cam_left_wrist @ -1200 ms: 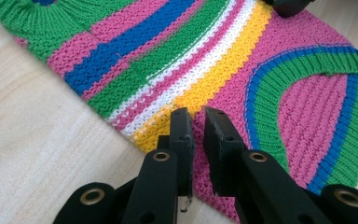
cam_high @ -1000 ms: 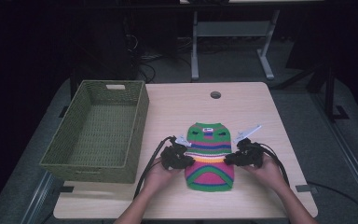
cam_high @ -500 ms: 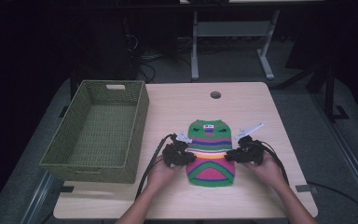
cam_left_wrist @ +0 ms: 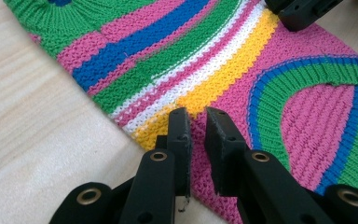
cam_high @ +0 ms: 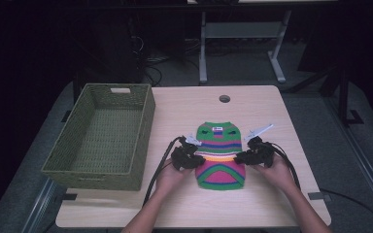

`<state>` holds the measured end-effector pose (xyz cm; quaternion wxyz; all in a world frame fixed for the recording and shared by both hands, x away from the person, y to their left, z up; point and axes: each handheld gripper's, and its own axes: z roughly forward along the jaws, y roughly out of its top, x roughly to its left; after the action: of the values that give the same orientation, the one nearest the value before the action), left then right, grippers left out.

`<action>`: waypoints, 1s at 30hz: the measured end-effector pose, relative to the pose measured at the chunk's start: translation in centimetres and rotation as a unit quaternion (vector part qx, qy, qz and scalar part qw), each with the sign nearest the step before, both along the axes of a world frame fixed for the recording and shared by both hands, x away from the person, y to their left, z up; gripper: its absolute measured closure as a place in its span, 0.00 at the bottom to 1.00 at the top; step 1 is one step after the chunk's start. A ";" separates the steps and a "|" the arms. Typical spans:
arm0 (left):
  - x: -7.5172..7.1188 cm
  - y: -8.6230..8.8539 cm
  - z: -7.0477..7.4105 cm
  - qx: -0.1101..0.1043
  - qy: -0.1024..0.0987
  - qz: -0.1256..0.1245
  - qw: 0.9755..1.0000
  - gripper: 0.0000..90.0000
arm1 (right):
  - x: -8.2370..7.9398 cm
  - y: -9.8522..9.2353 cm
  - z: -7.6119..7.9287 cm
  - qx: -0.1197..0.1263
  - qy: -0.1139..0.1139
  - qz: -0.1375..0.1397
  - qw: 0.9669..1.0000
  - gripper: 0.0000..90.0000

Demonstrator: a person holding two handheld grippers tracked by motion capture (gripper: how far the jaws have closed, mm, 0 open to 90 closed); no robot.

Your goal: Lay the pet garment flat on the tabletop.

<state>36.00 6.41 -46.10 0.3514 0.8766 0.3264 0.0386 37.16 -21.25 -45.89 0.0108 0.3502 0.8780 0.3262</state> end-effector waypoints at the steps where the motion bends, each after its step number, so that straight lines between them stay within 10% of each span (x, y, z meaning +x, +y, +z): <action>1: 0.1 0.0 0.0 0.003 0.000 0.001 1.000 0.88 | 0.0 0.0 0.0 -0.001 0.001 -0.003 1.000 0.79; 30: 0.2 0.2 0.6 -0.001 -0.011 0.012 1.000 0.82 | -0.1 0.1 0.2 0.022 -0.002 -0.007 1.000 0.69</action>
<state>36.18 6.60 -45.47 0.3555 0.8718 0.3330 0.0523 37.02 -21.19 -45.69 0.0069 0.3563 0.8678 0.3463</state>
